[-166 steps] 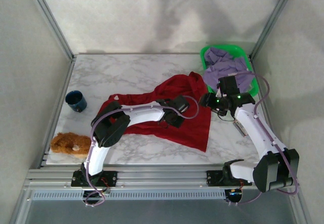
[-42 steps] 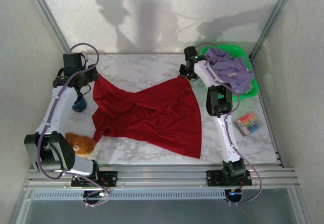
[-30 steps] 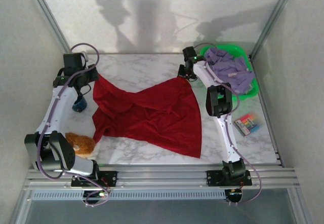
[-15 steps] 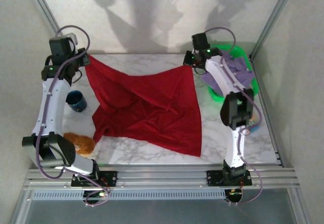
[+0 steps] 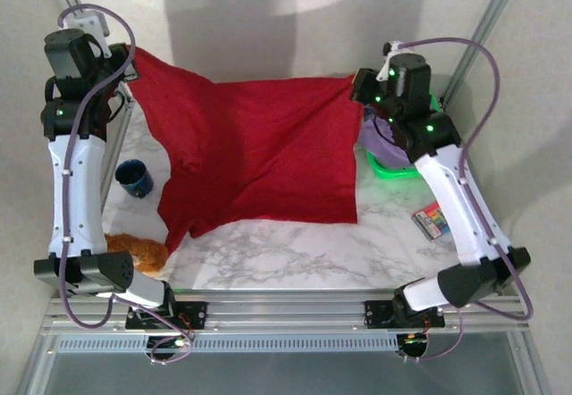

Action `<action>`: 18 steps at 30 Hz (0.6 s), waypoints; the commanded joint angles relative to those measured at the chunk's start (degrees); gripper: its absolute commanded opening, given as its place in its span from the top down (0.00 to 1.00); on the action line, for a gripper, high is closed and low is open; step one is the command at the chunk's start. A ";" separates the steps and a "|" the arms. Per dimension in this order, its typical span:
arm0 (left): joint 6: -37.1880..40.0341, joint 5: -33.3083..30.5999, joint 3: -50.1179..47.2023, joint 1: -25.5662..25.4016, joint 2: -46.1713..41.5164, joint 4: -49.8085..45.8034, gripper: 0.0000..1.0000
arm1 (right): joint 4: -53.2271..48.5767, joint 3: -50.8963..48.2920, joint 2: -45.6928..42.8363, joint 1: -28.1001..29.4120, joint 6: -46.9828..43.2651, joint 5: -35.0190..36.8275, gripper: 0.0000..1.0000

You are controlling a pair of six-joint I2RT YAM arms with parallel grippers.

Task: Fold and stack the t-shirts

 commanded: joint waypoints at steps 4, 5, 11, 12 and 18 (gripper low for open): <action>7.09 -1.95 4.31 0.01 -5.15 3.91 1.00 | -0.36 0.45 -7.83 1.23 -3.80 2.82 1.00; 7.04 -1.15 5.22 0.01 -5.38 3.86 1.00 | -1.23 1.13 -8.49 1.32 -4.19 3.00 1.00; 5.29 1.64 7.83 0.01 -7.32 7.14 1.00 | -6.55 4.95 -13.10 1.76 -6.78 3.31 1.00; 4.45 3.18 10.43 0.01 -6.44 7.46 1.00 | -6.33 4.52 -14.46 1.76 -7.22 3.62 1.00; -2.30 6.14 19.72 0.01 -4.44 12.73 1.00 | -7.97 5.73 -18.18 1.75 -6.60 2.44 1.00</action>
